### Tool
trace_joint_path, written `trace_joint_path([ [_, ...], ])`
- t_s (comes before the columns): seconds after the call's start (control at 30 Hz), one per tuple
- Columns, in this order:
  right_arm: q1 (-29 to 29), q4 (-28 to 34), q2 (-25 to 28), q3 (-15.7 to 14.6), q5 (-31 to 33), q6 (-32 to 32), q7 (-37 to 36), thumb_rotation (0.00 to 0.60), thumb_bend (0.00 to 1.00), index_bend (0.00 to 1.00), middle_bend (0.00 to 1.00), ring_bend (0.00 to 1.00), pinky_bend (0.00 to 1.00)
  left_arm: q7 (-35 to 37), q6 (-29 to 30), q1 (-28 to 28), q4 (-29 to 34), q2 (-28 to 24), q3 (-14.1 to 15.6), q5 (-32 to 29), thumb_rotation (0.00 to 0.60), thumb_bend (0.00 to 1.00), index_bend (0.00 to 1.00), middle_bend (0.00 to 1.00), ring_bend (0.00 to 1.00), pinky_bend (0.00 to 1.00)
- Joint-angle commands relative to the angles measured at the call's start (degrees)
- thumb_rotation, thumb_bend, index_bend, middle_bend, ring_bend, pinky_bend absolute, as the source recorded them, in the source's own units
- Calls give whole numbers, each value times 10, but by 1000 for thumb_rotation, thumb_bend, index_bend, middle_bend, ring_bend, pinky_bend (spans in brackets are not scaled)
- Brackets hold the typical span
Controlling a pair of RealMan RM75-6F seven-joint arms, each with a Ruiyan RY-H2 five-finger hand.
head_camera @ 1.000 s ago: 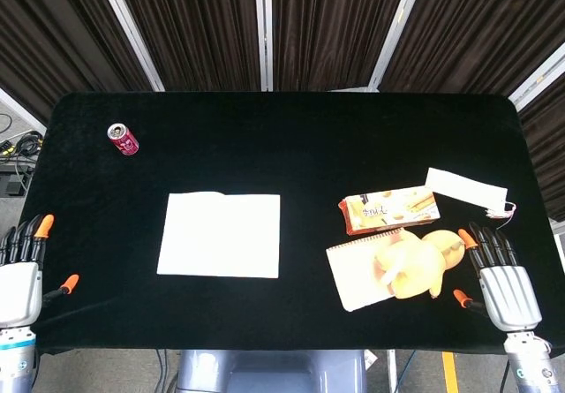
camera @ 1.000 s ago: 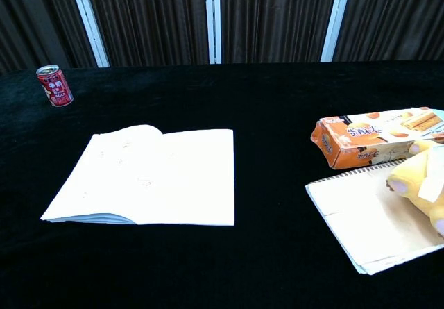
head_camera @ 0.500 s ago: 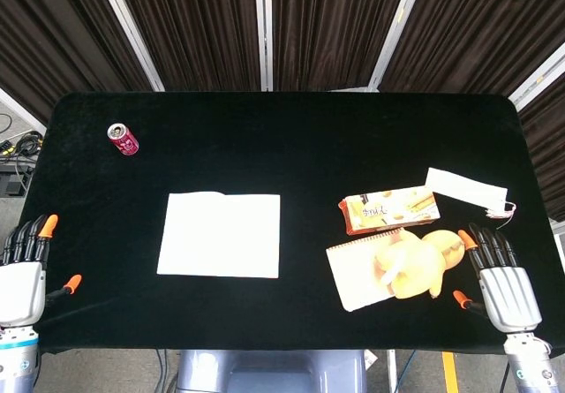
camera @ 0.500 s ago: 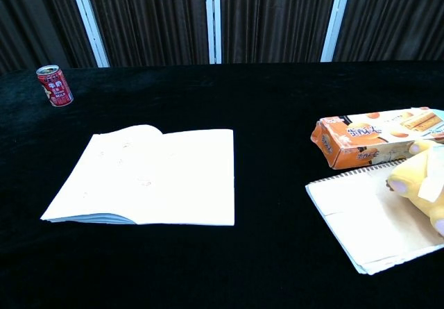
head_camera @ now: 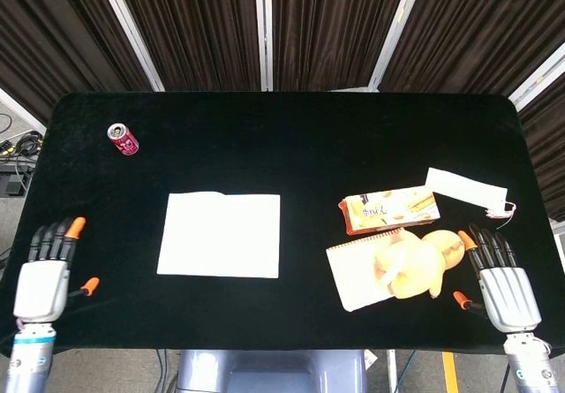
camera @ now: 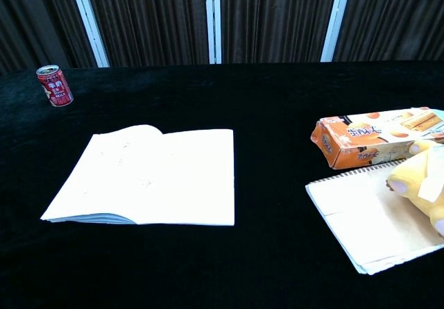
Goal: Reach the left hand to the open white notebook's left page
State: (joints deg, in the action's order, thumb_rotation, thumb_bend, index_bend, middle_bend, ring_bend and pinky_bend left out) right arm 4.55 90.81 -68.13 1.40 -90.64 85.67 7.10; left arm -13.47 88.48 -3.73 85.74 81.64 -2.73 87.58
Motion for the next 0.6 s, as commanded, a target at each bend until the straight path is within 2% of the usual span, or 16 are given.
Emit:
trace_joint_path([
  [0.03,0,1,0,-1,-2,1,0,600,14,0,0,0,0,-31,-28,-15,-2,15,8,1,600,118,0,0,0,0],
  [0.23,0,0,0,-2,1,-3,-2,600,13,0,0,0,0,-79,-68,-39,-11,47,10,-2,600,212,0,0,0,0],
  [0.6,0,0,1,-3,0,-5,-5,600,14,0,0,0,0,-132,-115,-76,-44,123,-1,-13,600,175,0,0,0,0],
])
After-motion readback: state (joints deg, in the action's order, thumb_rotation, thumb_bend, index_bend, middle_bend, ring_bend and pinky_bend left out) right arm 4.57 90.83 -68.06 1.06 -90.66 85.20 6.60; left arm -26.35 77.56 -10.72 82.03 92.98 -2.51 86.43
